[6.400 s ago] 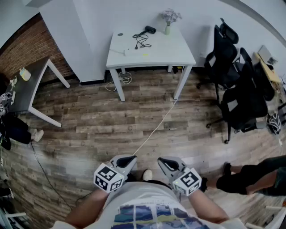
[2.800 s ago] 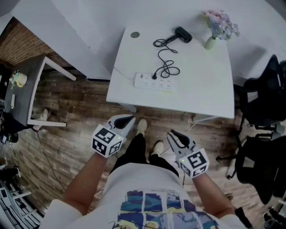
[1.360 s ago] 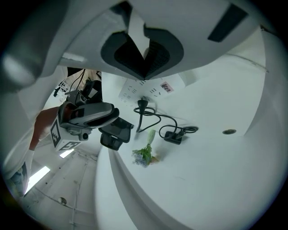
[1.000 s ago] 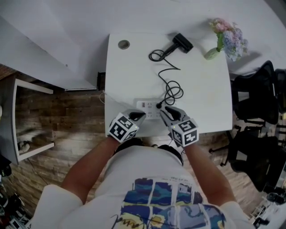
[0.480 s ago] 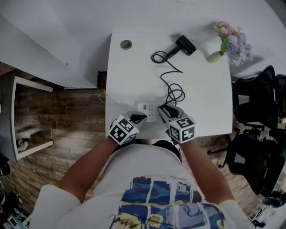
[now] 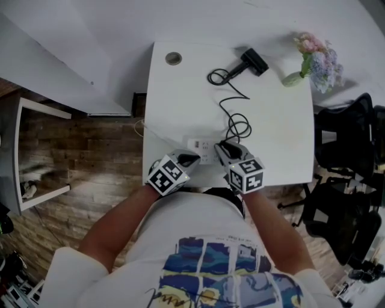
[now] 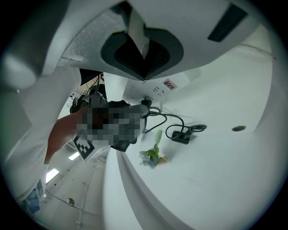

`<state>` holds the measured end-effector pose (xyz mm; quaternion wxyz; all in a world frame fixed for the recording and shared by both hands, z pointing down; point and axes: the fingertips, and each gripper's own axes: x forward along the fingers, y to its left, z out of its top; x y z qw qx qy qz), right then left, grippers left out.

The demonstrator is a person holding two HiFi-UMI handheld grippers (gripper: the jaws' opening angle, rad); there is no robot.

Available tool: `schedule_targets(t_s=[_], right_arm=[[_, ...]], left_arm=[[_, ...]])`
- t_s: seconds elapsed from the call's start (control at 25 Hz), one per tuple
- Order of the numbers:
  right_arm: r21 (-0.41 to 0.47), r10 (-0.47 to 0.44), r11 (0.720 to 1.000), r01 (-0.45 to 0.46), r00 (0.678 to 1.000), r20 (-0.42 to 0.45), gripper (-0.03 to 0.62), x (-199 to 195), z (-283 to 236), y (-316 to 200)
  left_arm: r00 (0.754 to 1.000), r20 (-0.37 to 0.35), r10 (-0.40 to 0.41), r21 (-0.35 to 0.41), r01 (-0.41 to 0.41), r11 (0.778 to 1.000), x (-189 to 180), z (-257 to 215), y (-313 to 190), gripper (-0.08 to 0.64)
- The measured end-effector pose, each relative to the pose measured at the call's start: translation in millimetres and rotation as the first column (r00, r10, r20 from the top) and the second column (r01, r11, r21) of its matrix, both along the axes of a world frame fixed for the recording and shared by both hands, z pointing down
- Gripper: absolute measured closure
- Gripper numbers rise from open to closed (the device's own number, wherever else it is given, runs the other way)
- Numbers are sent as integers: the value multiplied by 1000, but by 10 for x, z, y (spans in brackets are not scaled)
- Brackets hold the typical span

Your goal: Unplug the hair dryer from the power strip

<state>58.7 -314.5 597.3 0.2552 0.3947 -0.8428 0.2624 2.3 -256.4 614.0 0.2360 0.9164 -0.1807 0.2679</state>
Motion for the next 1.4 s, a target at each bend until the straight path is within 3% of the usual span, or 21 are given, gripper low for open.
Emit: schedule_targets(t_s=[0.16,0.76,1.0,1.4], right_arm=[[8,-6,1000,7,1000,-15,523,-1,-17,13],[47,2,999,0,999,-37,539,-7,-108,39],[156,-21,987,24,1000,-18,535,-86,-546,-188],[141,-11,990,2,998,68,532,-28,-837,-220]], left_arm=[[999,32,15,45,-16,999,10,2,28,558],[998,61,26,-17,-25,1000,3,19,11,560],[998,59,15,-28,-13,1000,10,21,10,560],[1000,13,4,-41,-3,999,21,12,6,560]])
